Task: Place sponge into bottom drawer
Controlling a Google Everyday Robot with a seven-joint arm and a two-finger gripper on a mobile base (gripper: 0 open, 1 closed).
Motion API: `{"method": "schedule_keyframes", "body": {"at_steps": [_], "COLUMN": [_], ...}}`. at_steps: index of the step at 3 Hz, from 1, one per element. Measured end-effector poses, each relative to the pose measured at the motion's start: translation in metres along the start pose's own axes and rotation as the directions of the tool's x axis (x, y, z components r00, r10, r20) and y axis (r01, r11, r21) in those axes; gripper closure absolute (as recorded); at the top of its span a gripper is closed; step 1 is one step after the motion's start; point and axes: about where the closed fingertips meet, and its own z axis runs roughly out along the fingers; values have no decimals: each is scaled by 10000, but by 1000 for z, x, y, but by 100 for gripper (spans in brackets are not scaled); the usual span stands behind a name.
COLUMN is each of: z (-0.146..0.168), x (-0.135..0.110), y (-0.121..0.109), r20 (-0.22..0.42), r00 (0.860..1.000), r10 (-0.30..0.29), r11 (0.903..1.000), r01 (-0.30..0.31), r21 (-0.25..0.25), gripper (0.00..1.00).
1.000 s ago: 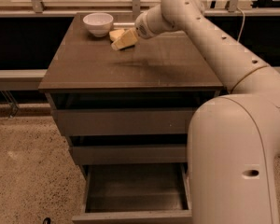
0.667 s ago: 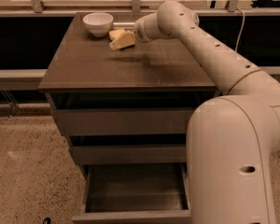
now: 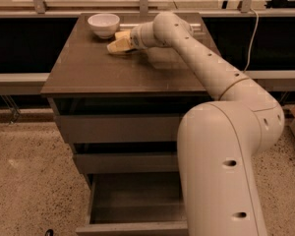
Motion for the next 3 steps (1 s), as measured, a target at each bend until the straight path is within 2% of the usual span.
{"method": "schedule_keyframes", "body": {"at_steps": [1,2,3], "z": [10,4,-36], "x": [2,-1,-20], "y": [0,-4,-1], "r20": [-20,232,978], "r00": [9994,9980,9941], "r10": [345,595,479], "r11": [9994,9982,9962], "r01": [-346,-593,-405], "r21": [-71,-66,-766], "gripper": [42,66,95]}}
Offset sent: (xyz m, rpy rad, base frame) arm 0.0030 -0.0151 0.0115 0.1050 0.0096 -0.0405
